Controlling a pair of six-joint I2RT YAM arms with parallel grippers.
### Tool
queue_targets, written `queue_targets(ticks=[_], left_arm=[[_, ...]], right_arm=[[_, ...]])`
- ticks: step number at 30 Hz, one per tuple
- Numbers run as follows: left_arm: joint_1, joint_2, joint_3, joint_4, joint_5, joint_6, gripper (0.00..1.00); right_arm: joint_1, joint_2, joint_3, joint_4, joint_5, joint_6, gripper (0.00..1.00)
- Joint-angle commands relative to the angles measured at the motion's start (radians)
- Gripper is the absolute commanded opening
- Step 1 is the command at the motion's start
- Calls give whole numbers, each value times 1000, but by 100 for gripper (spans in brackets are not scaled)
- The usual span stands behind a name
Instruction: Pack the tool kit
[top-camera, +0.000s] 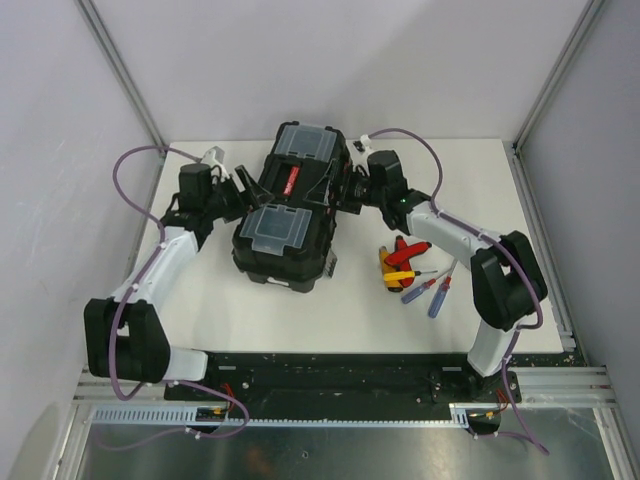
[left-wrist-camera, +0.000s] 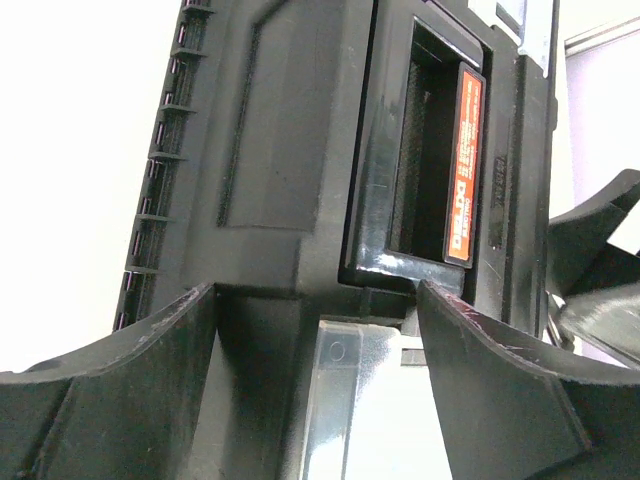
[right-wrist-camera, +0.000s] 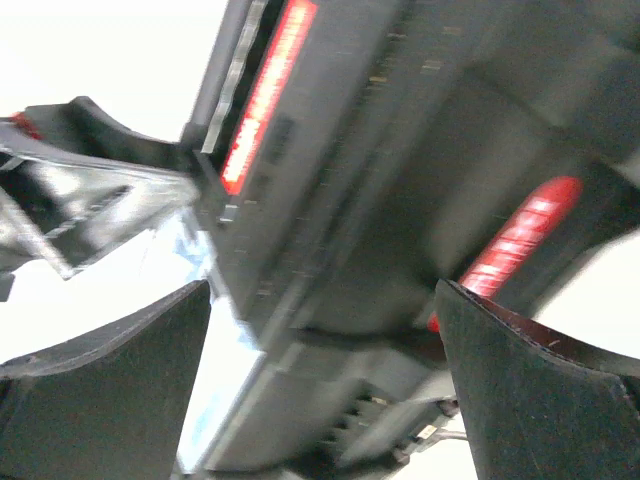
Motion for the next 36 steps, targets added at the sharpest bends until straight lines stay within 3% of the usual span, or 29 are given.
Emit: queue_targets(ticks=[1, 12, 20, 26, 32, 36], left_arm=[[-152, 77, 3, -4, 218, -41, 79], [-212, 74, 23, 30, 192, -65, 79], [-214, 87, 22, 52, 234, -77, 79], [-220, 86, 32, 74, 257, -82, 79], [-206, 69, 37, 76, 213, -79, 79], [-183, 44, 21, 76, 193, -70, 80]], right_arm=[[41, -70, 23, 143, -101, 72, 97], [32, -108, 81, 63, -38, 36, 94], [36, -139, 95, 197, -86, 75, 91], [39, -129, 149, 204, -93, 85, 91], [31, -165, 115, -10, 68, -38, 90], [5, -258, -36, -120, 170, -195, 87]])
